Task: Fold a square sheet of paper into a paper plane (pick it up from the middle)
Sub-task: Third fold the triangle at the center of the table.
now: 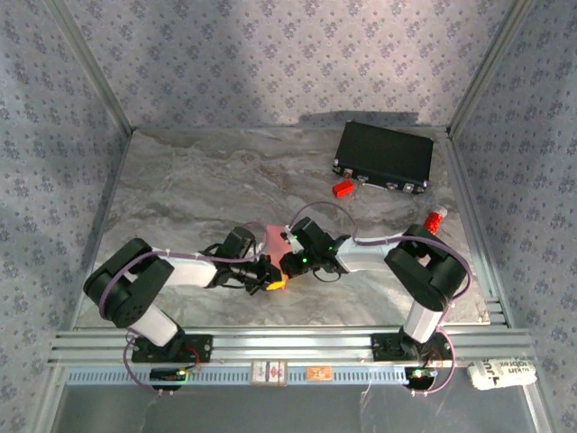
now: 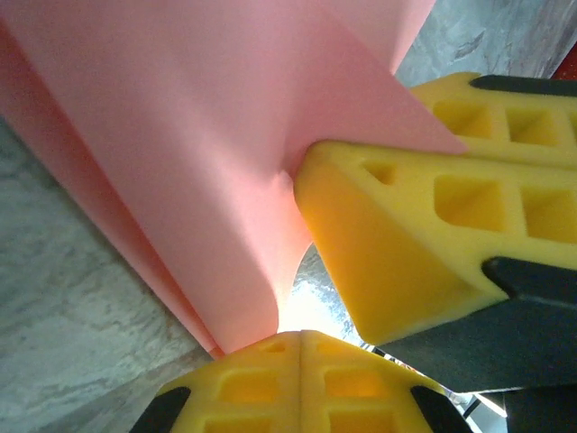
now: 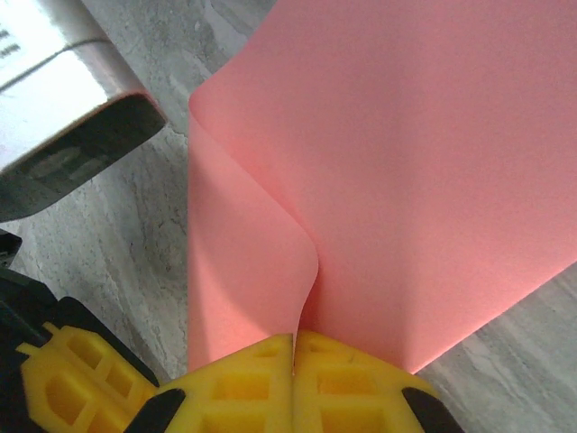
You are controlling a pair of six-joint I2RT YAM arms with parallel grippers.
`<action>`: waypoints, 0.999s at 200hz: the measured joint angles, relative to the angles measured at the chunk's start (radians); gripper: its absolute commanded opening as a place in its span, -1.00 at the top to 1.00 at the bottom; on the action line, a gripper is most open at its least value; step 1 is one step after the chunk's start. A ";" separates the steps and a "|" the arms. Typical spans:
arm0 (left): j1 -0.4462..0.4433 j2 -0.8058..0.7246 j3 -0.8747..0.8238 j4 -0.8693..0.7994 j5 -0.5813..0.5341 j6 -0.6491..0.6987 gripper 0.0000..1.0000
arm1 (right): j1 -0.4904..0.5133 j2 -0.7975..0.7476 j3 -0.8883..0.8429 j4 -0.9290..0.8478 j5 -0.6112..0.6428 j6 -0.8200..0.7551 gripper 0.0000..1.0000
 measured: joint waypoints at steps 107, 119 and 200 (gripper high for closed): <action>0.000 0.000 0.000 -0.035 -0.010 0.029 1.00 | 0.001 0.001 0.000 0.000 0.000 0.000 0.94; 0.000 0.000 0.000 -0.039 -0.012 0.033 1.00 | 0.001 0.001 0.000 0.001 0.000 0.000 0.94; 0.000 -0.012 -0.002 -0.046 -0.024 0.043 0.95 | 0.001 0.004 0.003 0.000 0.001 0.003 0.94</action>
